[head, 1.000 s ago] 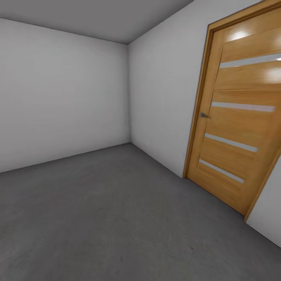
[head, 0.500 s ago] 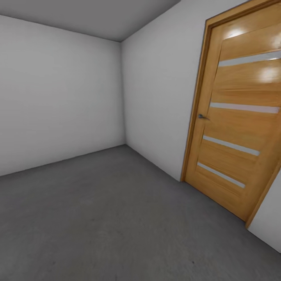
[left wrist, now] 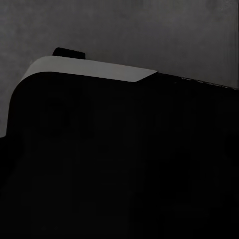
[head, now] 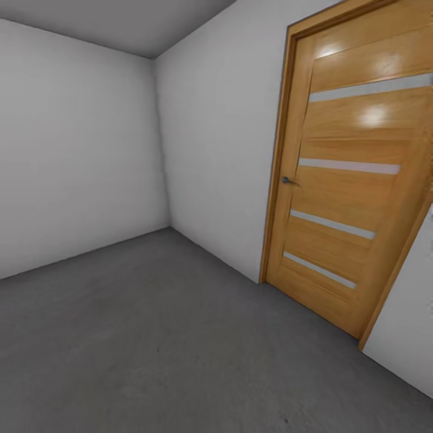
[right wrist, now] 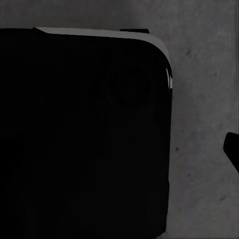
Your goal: Move the two storage containers from the living room to the garage. In the garage, place one container on the floor and stack the other container on top of it (either order is fine).
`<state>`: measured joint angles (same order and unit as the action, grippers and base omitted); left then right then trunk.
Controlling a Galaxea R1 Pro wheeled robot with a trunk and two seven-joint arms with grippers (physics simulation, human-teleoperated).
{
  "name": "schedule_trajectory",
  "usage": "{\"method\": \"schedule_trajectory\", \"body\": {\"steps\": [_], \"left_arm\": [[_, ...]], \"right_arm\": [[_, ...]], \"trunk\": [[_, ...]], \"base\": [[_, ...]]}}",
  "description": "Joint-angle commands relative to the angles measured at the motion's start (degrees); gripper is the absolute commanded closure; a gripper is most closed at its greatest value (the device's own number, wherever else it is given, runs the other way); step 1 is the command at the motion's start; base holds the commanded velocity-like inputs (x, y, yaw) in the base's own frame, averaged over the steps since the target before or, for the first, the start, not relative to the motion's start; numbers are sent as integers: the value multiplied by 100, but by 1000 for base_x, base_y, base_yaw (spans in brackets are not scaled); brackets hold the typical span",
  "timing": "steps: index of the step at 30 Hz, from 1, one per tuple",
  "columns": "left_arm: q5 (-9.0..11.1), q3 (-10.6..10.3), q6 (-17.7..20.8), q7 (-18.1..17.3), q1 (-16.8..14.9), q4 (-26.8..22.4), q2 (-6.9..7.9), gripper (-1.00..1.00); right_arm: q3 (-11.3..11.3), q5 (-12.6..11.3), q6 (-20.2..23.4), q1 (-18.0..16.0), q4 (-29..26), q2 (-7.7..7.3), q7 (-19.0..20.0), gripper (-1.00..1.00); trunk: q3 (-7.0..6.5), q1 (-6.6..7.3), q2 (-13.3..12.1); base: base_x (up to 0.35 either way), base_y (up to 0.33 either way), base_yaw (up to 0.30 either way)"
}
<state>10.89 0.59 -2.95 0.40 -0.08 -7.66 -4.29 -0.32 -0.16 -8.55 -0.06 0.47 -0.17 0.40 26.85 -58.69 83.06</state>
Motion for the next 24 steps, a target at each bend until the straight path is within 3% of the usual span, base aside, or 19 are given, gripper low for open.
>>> {"method": "schedule_trajectory", "body": {"steps": [1,13,24], "left_arm": [[36,3,-16,4,-1,1,-1,-100],[36,3,-12,4,-1,1,-2,-100],[29,3,-19,4,-1,1,-1,-100]], "right_arm": [[-3,-2,-24,-2,5,1,4,-100],[-3,5,-32,-2,5,8,4,-100],[15,49,-33,-2,5,32,-47,-100]], "trunk": [[4,-3,2],[4,-3,2],[4,-3,2]], "base": [[322,35,-252],[322,98,-241],[318,176,-33]]}}
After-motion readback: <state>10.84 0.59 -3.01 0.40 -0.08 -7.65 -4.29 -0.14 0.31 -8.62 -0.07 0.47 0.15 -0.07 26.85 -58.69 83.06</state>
